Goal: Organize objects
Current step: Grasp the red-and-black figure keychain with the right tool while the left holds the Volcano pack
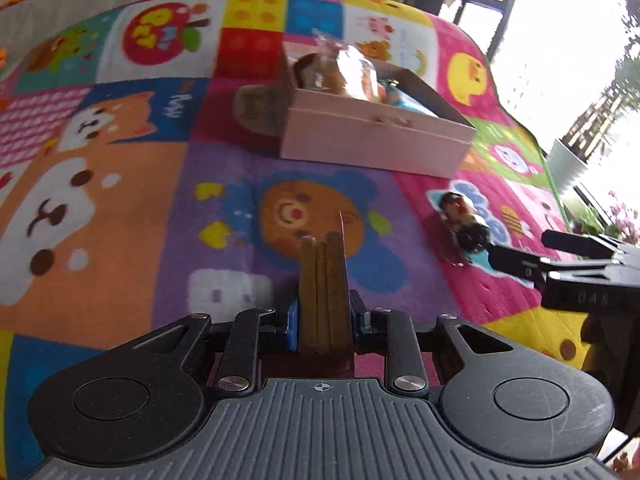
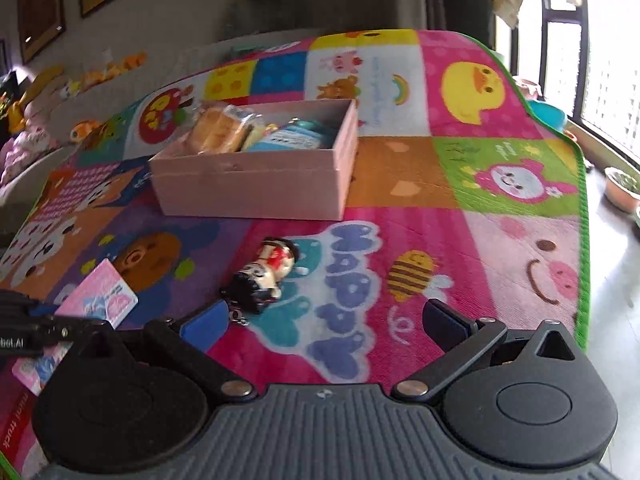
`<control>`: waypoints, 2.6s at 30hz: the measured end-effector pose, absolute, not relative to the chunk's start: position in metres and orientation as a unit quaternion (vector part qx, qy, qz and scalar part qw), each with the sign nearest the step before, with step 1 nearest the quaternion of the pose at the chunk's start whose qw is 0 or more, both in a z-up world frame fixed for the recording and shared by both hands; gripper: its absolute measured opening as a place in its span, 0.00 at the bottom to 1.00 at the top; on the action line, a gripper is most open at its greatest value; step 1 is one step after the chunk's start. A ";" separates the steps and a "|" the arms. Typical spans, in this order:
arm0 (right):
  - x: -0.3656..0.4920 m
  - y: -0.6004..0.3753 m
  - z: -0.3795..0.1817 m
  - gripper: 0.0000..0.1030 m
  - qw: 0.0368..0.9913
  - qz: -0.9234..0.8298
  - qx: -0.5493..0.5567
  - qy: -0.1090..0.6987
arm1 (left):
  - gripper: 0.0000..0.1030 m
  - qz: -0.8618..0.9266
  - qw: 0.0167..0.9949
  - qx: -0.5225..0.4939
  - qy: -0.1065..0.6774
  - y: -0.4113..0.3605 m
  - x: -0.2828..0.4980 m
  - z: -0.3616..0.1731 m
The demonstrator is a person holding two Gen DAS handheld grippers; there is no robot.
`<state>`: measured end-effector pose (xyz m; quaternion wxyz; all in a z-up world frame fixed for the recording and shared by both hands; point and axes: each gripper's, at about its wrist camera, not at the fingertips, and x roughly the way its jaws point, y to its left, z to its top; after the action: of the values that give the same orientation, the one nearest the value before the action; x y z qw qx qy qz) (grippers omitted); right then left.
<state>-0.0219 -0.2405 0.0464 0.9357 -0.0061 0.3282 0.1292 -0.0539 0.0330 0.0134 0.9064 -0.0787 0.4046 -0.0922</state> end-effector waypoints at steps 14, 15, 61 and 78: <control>-0.011 -0.219 0.040 0.91 0.940 0.072 -0.121 0.310 | 0.26 -0.096 0.912 -0.099 0.387 0.043 -0.061 0.008; -0.011 -0.225 0.041 0.91 0.940 0.074 -0.111 0.314 | 0.26 -0.096 0.912 -0.099 0.386 0.042 -0.061 0.008; -0.033 -0.200 0.052 0.73 0.890 0.163 -0.199 0.377 | 0.26 -0.109 0.919 -0.132 0.355 0.054 -0.069 0.000; -0.003 -0.172 0.052 0.62 0.892 0.177 -0.024 0.415 | 0.26 -0.109 0.919 -0.135 0.354 0.056 -0.070 0.000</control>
<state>-0.0029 -0.1722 0.0517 0.8920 -0.0243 0.4152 0.1773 -0.0697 0.0559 -0.0004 0.9189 -0.1351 0.3541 -0.1092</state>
